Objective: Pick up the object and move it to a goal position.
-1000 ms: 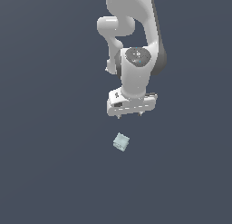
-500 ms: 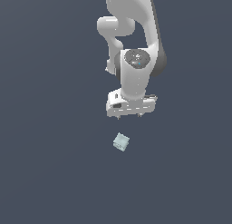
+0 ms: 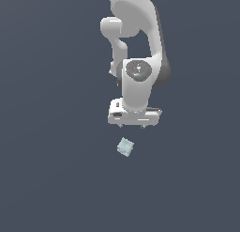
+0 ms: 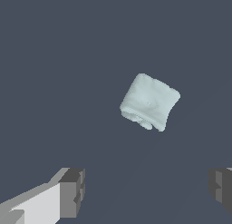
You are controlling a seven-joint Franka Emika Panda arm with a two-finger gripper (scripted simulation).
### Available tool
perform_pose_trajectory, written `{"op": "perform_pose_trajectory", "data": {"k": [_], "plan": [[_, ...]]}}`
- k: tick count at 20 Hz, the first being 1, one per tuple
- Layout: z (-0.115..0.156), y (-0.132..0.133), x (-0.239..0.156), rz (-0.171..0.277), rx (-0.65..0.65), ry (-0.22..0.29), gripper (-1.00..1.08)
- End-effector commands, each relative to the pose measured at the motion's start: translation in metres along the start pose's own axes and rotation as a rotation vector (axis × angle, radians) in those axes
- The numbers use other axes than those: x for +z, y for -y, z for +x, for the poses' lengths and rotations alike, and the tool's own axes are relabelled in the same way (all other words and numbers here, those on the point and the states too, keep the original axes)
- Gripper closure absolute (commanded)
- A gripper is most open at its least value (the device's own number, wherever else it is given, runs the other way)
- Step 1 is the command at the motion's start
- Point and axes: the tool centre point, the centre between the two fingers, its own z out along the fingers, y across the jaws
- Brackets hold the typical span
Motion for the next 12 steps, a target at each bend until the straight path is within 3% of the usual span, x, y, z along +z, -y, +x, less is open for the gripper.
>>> {"op": "perform_pose_trajectory", "data": {"k": [1,12], "plan": [[0.007,-0.003,0.006,0.000,0.066,-0.002,-0.92],[0.039,-0.017,0.037,-0.007,0.364,-0.013,-0.92]]}}
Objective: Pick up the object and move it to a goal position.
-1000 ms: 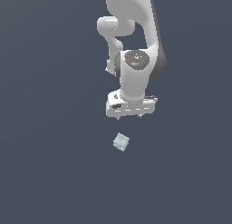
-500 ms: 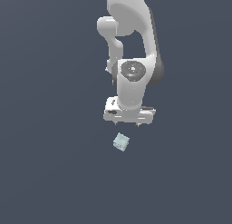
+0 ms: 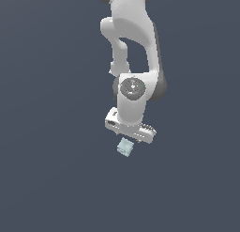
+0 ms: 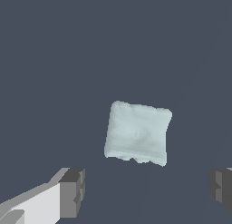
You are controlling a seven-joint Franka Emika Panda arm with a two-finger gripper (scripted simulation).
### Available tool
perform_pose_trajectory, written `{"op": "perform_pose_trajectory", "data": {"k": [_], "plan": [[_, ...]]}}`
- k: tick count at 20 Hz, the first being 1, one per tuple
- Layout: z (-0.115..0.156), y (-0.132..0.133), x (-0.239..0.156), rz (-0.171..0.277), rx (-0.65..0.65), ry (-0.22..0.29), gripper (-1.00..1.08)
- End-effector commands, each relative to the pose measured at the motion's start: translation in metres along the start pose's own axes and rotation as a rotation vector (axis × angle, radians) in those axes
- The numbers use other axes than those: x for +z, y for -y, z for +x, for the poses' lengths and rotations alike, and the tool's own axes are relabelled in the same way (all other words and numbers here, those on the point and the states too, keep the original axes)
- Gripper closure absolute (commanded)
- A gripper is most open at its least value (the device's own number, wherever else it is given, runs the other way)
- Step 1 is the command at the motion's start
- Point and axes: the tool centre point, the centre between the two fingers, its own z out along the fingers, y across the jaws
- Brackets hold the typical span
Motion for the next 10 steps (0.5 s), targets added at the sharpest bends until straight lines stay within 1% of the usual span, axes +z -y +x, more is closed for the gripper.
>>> {"op": "perform_pose_trajectory", "data": {"k": [1,5,10], "plan": [[0.006,-0.001,0.006,-0.002,0.055,-0.003,-0.92],[0.013,-0.001,0.012,-0.004,0.115,-0.007,-0.92],[0.017,-0.002,0.017,-0.006,0.157,-0.010,-0.92]]}}
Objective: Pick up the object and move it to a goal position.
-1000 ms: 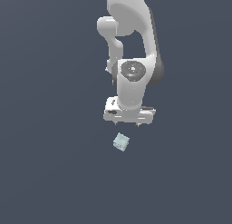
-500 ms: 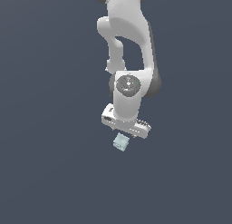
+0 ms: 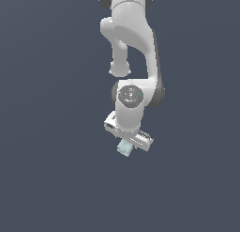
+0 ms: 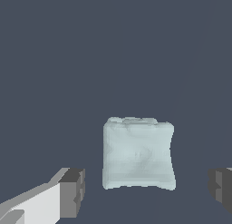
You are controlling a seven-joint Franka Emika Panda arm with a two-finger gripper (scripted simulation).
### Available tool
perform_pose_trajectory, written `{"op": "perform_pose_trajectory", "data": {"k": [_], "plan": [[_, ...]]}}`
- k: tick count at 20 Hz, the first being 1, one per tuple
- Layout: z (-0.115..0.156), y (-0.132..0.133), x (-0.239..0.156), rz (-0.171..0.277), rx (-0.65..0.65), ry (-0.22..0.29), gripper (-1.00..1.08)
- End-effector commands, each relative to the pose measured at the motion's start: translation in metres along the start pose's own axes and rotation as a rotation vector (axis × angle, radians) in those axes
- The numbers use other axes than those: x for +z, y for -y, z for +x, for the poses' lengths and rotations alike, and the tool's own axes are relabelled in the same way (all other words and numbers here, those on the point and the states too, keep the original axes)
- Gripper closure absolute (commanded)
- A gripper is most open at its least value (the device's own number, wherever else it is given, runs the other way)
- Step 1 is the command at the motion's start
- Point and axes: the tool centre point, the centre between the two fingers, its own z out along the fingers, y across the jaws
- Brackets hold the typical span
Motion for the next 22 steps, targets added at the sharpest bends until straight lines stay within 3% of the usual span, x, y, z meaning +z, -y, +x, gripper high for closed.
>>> {"op": "perform_pose_trajectory", "data": {"k": [1,22], "plan": [[0.002,0.000,0.001,0.000,0.016,-0.001,-0.92],[0.002,0.000,0.052,0.000,0.019,-0.002,-0.92]]}}
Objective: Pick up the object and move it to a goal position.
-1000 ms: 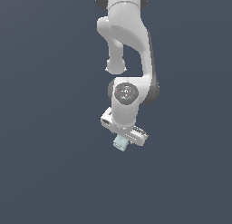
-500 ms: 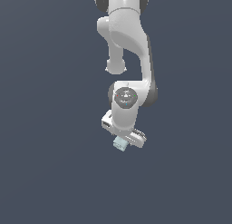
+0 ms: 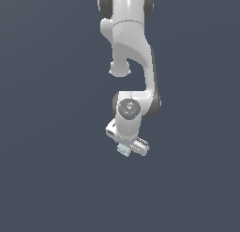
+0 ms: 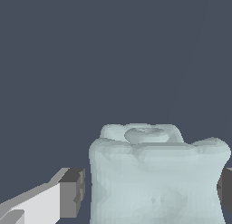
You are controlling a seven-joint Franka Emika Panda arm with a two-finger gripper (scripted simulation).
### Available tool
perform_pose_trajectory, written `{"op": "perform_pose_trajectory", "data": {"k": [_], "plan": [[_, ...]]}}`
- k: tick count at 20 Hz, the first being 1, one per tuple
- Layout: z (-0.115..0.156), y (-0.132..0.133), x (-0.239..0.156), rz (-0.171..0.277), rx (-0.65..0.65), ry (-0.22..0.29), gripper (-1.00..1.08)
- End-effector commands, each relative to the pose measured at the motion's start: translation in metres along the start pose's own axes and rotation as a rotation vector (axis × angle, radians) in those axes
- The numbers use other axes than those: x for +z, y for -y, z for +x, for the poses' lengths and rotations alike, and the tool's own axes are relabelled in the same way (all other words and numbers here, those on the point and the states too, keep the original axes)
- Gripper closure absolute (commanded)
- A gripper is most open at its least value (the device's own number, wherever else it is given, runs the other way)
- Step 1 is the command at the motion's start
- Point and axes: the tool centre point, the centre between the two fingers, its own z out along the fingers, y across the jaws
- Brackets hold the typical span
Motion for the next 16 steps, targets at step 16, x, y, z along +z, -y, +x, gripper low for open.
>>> {"op": "perform_pose_trajectory", "data": {"k": [16], "plan": [[-0.0018,0.0024,-0.0070,0.001,0.000,-0.001,1.08]]}}
